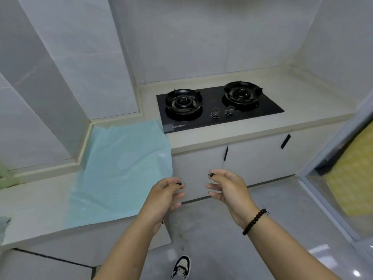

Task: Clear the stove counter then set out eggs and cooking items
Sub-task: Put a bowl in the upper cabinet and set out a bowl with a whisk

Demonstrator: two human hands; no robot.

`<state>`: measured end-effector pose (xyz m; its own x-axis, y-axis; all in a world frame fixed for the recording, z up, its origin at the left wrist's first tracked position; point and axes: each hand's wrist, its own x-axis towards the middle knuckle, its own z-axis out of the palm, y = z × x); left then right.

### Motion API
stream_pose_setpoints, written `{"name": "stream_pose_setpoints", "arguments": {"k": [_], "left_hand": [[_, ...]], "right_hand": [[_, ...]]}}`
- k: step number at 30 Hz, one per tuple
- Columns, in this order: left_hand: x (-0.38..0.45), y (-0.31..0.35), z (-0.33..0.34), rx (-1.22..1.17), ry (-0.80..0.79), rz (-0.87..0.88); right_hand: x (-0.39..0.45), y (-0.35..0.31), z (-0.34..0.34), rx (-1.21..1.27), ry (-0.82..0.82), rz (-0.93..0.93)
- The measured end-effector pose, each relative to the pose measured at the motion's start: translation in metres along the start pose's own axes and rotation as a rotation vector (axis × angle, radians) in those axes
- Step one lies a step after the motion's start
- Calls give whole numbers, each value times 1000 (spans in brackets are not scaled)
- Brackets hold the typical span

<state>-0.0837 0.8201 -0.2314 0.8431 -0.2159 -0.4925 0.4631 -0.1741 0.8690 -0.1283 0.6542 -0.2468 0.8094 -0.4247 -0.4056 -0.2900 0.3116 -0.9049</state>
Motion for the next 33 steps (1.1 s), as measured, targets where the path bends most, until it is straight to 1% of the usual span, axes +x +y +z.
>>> {"name": "stream_pose_setpoints", "arguments": {"k": [3, 9, 15, 18, 22, 25, 31, 33], "left_hand": [[31, 17, 8, 43, -73, 6], [86, 41, 9, 88, -150, -10], [132, 54, 11, 152, -223, -41], [148, 58, 24, 215, -289, -50], [157, 58, 56, 303, -411, -86], [157, 51, 91, 382, -524, -97], [126, 27, 176, 541, -813, -114], [114, 18, 199, 567, -880, -121]], "right_hand": [[22, -12, 0, 36, 69, -15], [65, -26, 14, 74, 149, -14], [95, -24, 29, 116, 194, 11], [103, -21, 23, 151, 255, 19], [98, -12, -1, 238, 390, 25], [82, -2, -31, 303, 532, 30], [14, 27, -100, 449, 856, 42], [-9, 36, -118, 491, 949, 47]]}}
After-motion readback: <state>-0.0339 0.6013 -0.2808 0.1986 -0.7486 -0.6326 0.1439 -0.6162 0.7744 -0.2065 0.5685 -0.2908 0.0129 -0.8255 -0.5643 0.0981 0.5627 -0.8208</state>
